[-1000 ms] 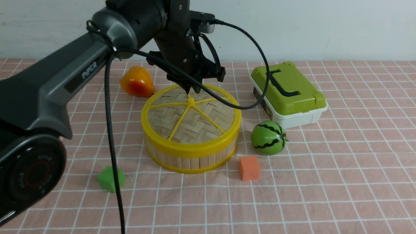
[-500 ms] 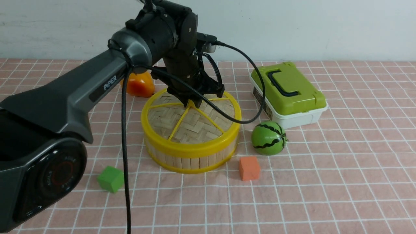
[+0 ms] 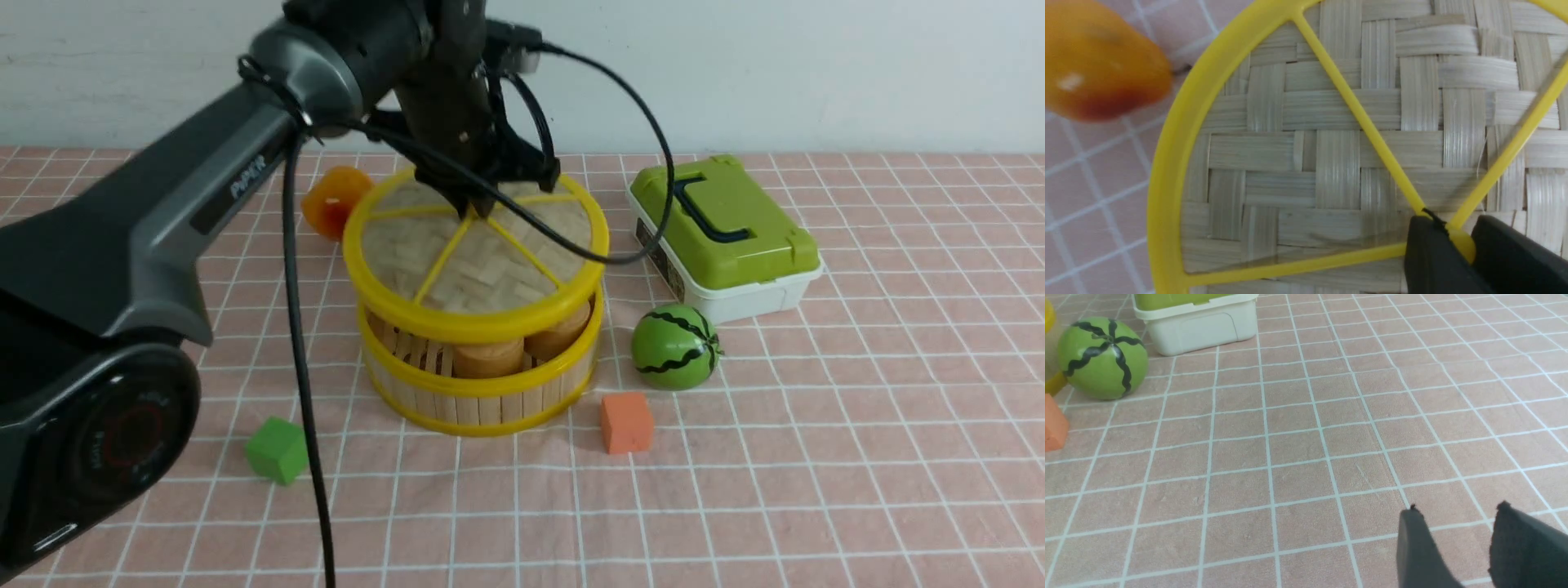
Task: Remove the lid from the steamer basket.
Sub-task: Use the left arm to place the steamer lid on the table
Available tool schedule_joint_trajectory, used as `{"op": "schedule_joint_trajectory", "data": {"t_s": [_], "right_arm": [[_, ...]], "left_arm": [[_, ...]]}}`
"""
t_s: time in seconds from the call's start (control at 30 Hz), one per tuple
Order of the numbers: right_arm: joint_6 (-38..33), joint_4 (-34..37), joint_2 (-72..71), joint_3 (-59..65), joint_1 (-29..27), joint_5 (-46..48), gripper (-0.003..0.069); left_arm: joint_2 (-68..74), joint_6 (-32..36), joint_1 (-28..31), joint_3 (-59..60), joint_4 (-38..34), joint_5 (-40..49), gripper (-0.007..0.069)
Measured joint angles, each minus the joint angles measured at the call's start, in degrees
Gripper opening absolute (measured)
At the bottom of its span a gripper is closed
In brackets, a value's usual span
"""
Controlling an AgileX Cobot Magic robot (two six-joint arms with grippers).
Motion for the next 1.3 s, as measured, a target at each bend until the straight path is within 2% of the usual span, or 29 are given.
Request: {"op": "schedule_joint_trajectory", "data": {"t_s": [0.17,0.2,0.3,0.37,0.4,0.5,0.63,0.77,0.9,1.1,1.17,1.23,1.27,1.3], "right_arm": [[0.0,0.0,0.0,0.0,0.0,0.0,0.0241],[0.0,0.0,0.0,0.0,0.0,0.0,0.0241],[0.0,0.0,0.0,0.0,0.0,0.0,0.0241],[0.0,0.0,0.0,0.0,0.0,0.0,0.0241],[0.0,0.0,0.0,0.0,0.0,0.0,0.0241],[0.0,0.0,0.0,0.0,0.0,0.0,0.0241],[0.0,0.0,0.0,0.0,0.0,0.0,0.0241],[0.0,0.0,0.0,0.0,0.0,0.0,0.0241],[0.0,0.0,0.0,0.0,0.0,0.0,0.0241],[0.0,0.0,0.0,0.0,0.0,0.0,0.0241],[0.0,0.0,0.0,0.0,0.0,0.0,0.0241],[0.0,0.0,0.0,0.0,0.0,0.0,0.0241],[0.0,0.0,0.0,0.0,0.0,0.0,0.0241],[0.0,0.0,0.0,0.0,0.0,0.0,0.0241]], "left_arm": [[-5.6,-1.4,4.2,-1.4,7.0,0.0,0.0103],[-5.9,-1.7,4.9,-1.4,7.1,0.0,0.0103],[-7.0,-3.7,12.1,-0.5,7.4,0.0,0.0103],[-7.0,-4.1,14.0,0.5,7.3,0.0,0.0103],[-7.0,-4.7,16.8,2.7,6.9,0.0,0.0103],[-7.0,-5.7,20.2,8.7,5.6,0.0,0.0103],[-7.0,-6.1,21.4,16.4,4.3,-1.5,0.0103],[-6.2,-9.8,21.6,25.9,3.3,-10.5,0.0103],[-3.9,-12.3,21.6,28.6,3.3,-15.6,0.0103],[-1.2,-14.5,21.6,29.0,3.2,-17.3,0.0109],[-1.0,-14.5,21.6,29.0,3.2,-17.5,0.0123],[-1.0,-14.5,21.6,29.0,3.2,-17.5,0.0202],[-1.0,-14.5,21.6,29.0,3.2,-17.5,0.0209],[-1.1,-14.5,21.6,29.0,3.2,-17.3,0.0267]]}}
